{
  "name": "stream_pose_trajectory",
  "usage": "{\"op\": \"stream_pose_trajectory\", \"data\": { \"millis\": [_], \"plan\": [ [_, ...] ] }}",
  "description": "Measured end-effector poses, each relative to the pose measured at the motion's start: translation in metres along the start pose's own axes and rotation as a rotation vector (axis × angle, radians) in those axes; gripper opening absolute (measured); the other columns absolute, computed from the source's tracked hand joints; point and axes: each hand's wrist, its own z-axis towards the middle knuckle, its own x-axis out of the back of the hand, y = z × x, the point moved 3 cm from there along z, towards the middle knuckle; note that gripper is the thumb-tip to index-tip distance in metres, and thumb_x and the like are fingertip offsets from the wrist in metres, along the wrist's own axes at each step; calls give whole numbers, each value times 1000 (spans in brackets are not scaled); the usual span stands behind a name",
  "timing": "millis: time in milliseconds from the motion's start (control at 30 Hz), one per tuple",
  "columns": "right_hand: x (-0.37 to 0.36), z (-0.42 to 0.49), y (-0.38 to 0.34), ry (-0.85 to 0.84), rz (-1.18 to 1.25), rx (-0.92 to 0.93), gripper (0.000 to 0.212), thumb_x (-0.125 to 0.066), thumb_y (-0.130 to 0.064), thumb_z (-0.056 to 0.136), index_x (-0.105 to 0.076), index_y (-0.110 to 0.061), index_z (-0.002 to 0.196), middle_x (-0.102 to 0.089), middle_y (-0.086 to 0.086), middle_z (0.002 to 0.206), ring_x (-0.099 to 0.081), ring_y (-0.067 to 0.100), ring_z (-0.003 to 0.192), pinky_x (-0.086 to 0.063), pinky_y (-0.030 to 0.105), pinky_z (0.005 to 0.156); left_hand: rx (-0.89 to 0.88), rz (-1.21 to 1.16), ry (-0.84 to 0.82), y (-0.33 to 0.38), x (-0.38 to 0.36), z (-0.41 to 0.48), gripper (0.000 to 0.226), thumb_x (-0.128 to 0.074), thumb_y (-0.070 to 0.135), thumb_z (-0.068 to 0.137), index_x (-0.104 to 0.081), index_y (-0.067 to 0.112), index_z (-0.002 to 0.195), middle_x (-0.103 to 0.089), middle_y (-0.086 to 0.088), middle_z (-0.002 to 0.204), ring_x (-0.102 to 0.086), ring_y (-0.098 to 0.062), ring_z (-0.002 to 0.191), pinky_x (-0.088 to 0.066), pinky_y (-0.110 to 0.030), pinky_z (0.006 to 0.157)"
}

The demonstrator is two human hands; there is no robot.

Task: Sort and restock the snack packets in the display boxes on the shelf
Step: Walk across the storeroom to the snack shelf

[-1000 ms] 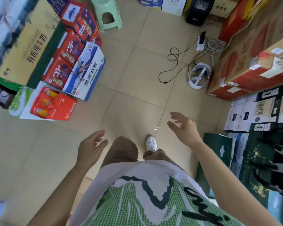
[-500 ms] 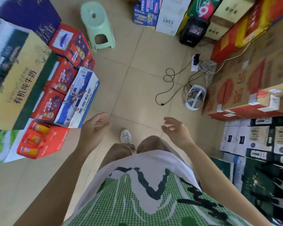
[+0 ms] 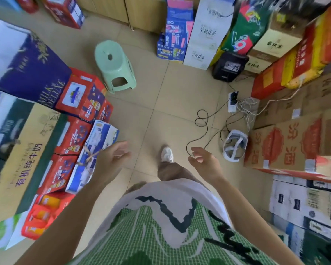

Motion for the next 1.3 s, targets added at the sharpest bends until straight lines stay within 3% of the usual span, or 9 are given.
{"op": "stream_pose_trajectory", "data": {
  "millis": [167, 333, 600, 733, 900, 1033, 1167, 1233, 1300],
  "plan": [
    [40, 83, -92, -36, 21, 152, 40, -67, -27, 95, -60, -22, 135, -66, -3, 120, -61, 16, 106, -50, 34, 96, 103, 11, 37, 15, 19, 55, 38, -78, 24, 85, -68, 23, 122, -69, 15, 116, -67, -10, 104, -53, -39, 98],
    [67, 156, -173, -20, 3, 236, 39, -68, -29, 95, -61, -24, 134, -67, -8, 116, -64, 13, 104, -50, 30, 92, 143, 11, 59, 36, 50, 117, 32, -74, 9, 90, -71, 17, 120, -71, 3, 119, -67, -11, 99, -47, -14, 80],
    [67, 270, -251, -22, -51, 69, 38, -68, -29, 94, -62, -28, 132, -64, -11, 114, -65, 14, 103, -54, 37, 91, 101, 14, -40, 92, 110, 291, 29, -75, 14, 88, -72, 22, 115, -73, 5, 112, -69, -16, 99, -54, -36, 94],
    [73, 312, -278, -4, -91, -21, 41, -70, -32, 91, -62, -28, 131, -62, -18, 108, -65, 16, 103, -54, 43, 94, 18, 30, -80, 143, 145, 380, 34, -75, 33, 80, -68, 36, 113, -73, 8, 107, -70, -16, 103, -60, -33, 85],
    [102, 365, -317, 16, -132, -101, 44, -68, -33, 93, -60, -26, 135, -67, -7, 120, -65, 15, 107, -53, 34, 93, -85, 55, -90, 208, 174, 479, 42, -69, 52, 68, -59, 72, 103, -69, 34, 107, -68, -6, 104, -51, -31, 96],
    [128, 432, -350, 22, -108, -118, 44, -70, -28, 92, -61, -26, 134, -69, -5, 118, -66, 15, 104, -54, 33, 90, -69, 78, -106, 250, 178, 552, 37, -78, 30, 77, -65, 56, 100, -66, 42, 99, -65, 4, 100, -47, -13, 87],
    [155, 516, -400, 12, -35, -52, 42, -74, -27, 89, -64, -27, 129, -68, -8, 108, -67, 18, 96, -55, 44, 92, -41, 199, -67, 280, 180, 618, 36, -80, 23, 82, -64, 46, 105, -69, 35, 98, -68, 0, 96, -50, -22, 85],
    [170, 555, -435, -5, -22, -12, 40, -75, -28, 88, -65, -28, 128, -68, -9, 107, -67, 18, 96, -54, 41, 94, -11, 228, -61, 299, 185, 647, 37, -80, 18, 84, -66, 45, 105, -66, 42, 96, -68, 0, 93, -53, -28, 88],
    [185, 590, -473, -28, -11, 48, 40, -74, -26, 89, -65, -27, 128, -69, -8, 109, -66, 17, 98, -52, 36, 94, -15, 236, -26, 316, 191, 672, 36, -79, 12, 85, -70, 33, 113, -69, 33, 103, -69, -4, 91, -55, -35, 92]
  ]
}}
